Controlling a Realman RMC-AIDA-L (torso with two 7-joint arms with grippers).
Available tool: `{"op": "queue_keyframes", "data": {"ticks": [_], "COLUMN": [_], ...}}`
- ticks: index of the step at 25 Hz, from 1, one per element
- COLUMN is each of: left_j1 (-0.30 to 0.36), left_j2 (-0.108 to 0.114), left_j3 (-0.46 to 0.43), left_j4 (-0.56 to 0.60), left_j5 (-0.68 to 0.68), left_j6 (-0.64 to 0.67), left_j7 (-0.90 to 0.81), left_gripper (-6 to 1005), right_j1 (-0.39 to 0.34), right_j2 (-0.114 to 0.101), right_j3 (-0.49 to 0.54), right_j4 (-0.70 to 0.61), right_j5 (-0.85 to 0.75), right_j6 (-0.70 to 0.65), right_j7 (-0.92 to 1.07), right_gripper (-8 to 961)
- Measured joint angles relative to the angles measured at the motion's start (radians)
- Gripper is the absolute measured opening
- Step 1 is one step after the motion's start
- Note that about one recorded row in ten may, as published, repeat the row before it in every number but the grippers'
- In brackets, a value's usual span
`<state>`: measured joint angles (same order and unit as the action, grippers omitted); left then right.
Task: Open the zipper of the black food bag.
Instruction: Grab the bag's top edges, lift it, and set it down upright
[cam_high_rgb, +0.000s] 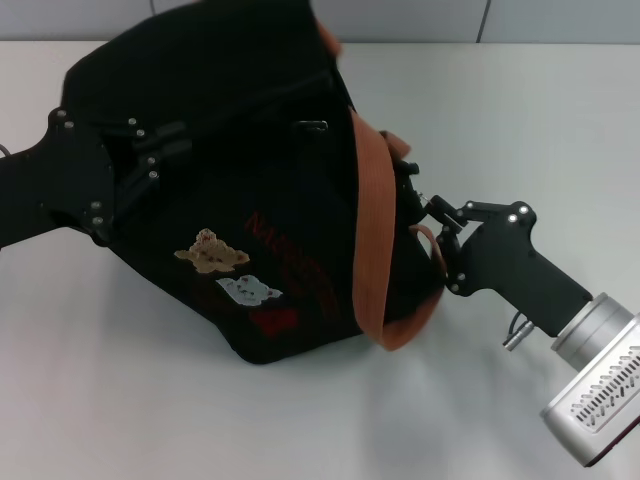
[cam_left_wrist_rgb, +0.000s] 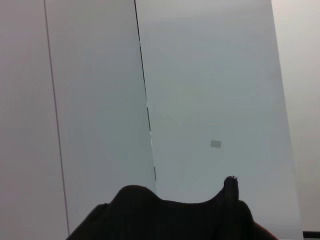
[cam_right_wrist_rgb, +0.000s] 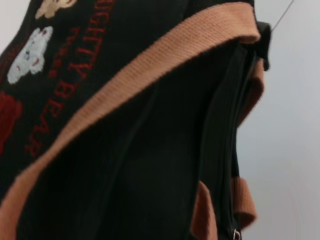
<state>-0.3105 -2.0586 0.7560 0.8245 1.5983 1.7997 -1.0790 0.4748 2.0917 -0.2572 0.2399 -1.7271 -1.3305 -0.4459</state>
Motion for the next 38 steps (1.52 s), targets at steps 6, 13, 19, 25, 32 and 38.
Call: {"op": "queue_keyframes", "data": {"ticks": [6, 13, 19, 25, 32, 38], "left_j1": [-0.001, -0.011, -0.03, -0.065, -0.097, -0.124], "left_j2": [0.0, -0.001, -0.007, -0.01, -0.011, -0.012], "left_j3": [0.0, 0.0, 0.0, 0.0, -0.001, -0.002], "left_j4": [-0.004, -0.051, -0.145, -0.277, -0.386, -0.469], "left_j5": [0.001, 0.002, -0.005, -0.003, -0.004, -0.023], "left_j6": [-0.004, -0.005, -0.024, -0.048, -0.107, -0.19], "left_j7": [0.002, 0.02, 0.051, 0.101, 0.147, 0.148], "left_gripper": [79, 79, 79, 79, 79, 77], "right_j1": [-0.016, -0.017, -0.02, -0.05, -0.073, -0.077], "right_j2": [-0.001, -0.001, -0.002, -0.004, -0.008, -0.009], "right_j3": [0.021, 0.03, 0.063, 0.152, 0.242, 0.299], "right_j4": [-0.005, -0.009, -0.046, -0.076, -0.079, -0.112], "right_j5": [0.0, 0.0, 0.0, 0.0, 0.001, 0.002], "right_j6": [-0.009, -0.116, -0.233, -0.321, -0.334, -0.342], "right_j7": [0.01, 0.099, 0.253, 0.341, 0.351, 0.419], "right_gripper": [0, 0, 0, -1, 0, -1]}}
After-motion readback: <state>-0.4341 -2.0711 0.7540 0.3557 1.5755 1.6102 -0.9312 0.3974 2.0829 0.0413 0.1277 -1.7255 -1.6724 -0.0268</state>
